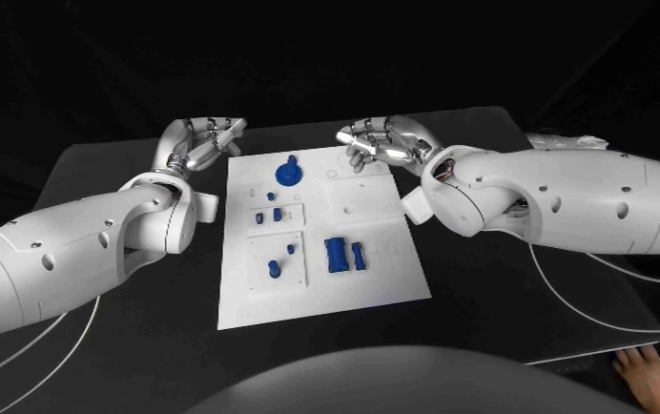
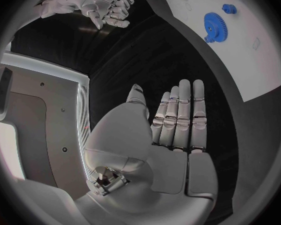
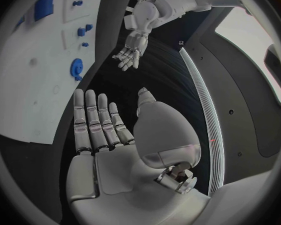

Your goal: Assemble the parts on the task board

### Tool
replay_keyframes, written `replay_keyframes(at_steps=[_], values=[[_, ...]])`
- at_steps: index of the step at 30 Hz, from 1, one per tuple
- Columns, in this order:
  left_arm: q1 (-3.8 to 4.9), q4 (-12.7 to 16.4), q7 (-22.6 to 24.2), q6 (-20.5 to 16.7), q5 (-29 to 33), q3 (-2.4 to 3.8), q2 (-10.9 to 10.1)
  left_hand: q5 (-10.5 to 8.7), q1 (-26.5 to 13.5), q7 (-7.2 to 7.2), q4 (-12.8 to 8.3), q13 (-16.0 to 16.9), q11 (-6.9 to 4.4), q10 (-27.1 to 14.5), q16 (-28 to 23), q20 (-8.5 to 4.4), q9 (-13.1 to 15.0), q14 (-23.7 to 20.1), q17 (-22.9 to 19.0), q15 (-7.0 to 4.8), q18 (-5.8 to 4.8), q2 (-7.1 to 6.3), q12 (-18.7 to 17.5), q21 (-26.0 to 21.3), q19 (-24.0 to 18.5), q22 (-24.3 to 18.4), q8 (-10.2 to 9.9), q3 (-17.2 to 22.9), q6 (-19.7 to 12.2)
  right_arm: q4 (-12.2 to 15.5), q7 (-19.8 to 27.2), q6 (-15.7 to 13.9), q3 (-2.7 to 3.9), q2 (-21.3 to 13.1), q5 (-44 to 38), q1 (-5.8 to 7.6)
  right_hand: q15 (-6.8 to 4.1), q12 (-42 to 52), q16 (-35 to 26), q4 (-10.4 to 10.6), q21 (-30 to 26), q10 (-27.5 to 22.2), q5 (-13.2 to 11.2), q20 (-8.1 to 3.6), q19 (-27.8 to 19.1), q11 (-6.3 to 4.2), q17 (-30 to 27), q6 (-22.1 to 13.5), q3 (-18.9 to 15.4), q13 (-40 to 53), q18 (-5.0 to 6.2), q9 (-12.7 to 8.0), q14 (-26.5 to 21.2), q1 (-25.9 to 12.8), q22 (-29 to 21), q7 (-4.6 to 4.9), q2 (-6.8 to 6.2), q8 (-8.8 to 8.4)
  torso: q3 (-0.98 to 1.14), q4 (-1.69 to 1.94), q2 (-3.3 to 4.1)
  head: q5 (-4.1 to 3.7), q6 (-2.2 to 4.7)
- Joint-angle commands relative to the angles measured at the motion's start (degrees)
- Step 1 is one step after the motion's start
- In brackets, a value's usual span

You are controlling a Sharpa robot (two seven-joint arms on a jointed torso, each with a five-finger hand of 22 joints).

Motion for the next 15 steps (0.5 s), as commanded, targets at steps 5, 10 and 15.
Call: replay_keyframes(at_steps=[5, 10, 15], values=[[-1.29, 2.3, 7.6, -0.3, 4.5, 0.05, -0.4, -1.01, -3.7, 0.97, 0.3, -0.8, 1.79, -10.1, -13.1, 3.78, -0.8, -13.9, -14.2, 3.14, 0.17, -1.29, -0.1, -13.7, -13.8, -14.8, 0.7, -1.1, -6.6, -3.9, 15.5, 7.6, 0.04, 3.6, 10.1, -0.16, -4.34, -19.8, -23.8, 0.6, -21.5, -21.2, -5.4, -1.4, -24.5, -4.6, -22.3, -21.5, -5.0, -24.2, 0.89, -18.9, -24.5, -7.5, -33.8, -3.47, 0.01, -9.99, 0.04, 0.08, 0.14, 2.29, 0.09], [-1.84, 3.4, 9.3, 0.4, 5.3, 0.07, -0.5, -1.96, -7.1, 0.01, 0.3, -0.6, 0.58, -17.9, -16.3, 2.65, -0.7, -22.6, -19.5, 2.04, 0.81, -4.4, 0.2, -14.1, -28.1, -29.2, 1.2, 2.8, -12.8, -6.3, 17.2, 9.3, 0.1, 5.7, 10.2, -0.28, -6.26, -24.2, -30.1, 1.2, -23.1, -27.5, -7.7, -3.25, -30.7, -6.51, -30.9, -25.0, -2.2, -32.3, 1.98, -24.2, -30.9, -10.1, -48.2, -6.3, -2.12, -11.78, -0.09, 0.14, 0.17, 3.01, 1.82], [-2.1, 3.6, 5.8, -0.4, 3.9, 0.35, -0.7, -6.98, -41.3, -6.09, -8.4, -4.3, -4.03, -40.9, -24.3, -4.94, -4.6, -38.5, -30.8, -5.63, -4.52, -6.29, -4.0, -17.0, -39.1, -46.7, -4.6, 9.0, -33.5, -6.5, 13.3, 5.5, 0.34, 6.0, 8.8, -0.48, -9.15, -28.7, -35.3, -7.4, -24.2, -31.9, -13.8, -7.72, -32.7, -11.66, -38.3, -27.5, 5.7, -39.7, -2.52, -32.1, -33.4, -39.0, -54.3, -7.39, -4.16, -15.5, 0.01, 0.07, 0.09, 2.97, 1.69]])
